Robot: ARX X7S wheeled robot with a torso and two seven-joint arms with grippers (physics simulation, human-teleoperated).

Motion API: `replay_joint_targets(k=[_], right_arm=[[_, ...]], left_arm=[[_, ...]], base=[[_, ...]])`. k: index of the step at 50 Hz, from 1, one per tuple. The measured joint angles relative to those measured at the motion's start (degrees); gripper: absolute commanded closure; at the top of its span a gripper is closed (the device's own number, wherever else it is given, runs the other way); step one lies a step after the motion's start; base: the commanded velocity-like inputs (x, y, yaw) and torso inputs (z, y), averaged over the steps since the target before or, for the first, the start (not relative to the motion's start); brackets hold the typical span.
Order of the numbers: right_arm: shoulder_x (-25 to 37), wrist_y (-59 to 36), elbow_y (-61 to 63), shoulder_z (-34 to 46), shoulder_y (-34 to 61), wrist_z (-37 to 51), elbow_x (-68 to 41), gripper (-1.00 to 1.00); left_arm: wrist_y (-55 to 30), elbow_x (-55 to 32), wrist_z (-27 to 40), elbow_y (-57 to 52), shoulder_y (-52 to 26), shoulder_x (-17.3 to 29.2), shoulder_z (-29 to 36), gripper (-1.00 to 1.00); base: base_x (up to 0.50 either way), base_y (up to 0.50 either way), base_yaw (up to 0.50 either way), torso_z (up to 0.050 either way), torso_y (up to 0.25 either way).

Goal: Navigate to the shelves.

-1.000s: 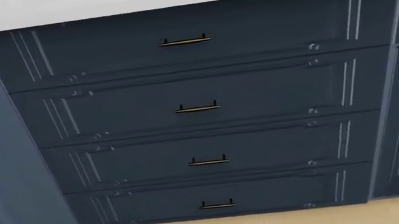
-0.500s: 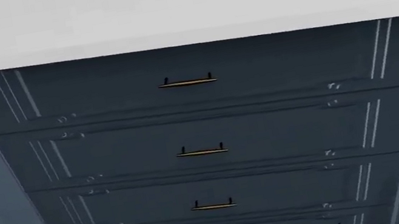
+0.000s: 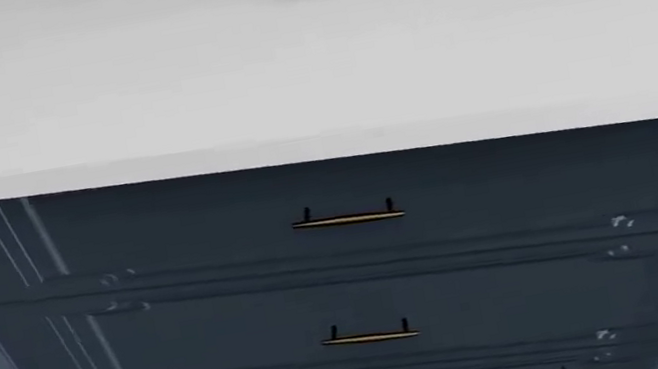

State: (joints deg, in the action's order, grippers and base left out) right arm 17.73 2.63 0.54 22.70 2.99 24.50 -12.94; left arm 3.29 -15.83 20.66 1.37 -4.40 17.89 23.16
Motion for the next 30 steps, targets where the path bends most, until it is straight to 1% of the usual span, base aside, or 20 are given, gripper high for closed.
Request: replay_joint_targets(k=[4,30], right_arm=[[-0.03,-0.13,-0.11,-0.07,0.12,0.3,0.02,-1.0],[-0.19,-1.4,-0.62,-0.05,0.61,2.6,1.07,-1.0]], left_arm=[[0.05,-0.01,0.0,0.05,-0.08,0.03,0.07,-1.0],[0.01,-0.21,0.12,0.14,-0.26,0.2,0.56,-1.0]], base=[[0.01,-0.24,0.0,0.0,0.0],[0.0,0.0,0.0,0.0,0.0]])
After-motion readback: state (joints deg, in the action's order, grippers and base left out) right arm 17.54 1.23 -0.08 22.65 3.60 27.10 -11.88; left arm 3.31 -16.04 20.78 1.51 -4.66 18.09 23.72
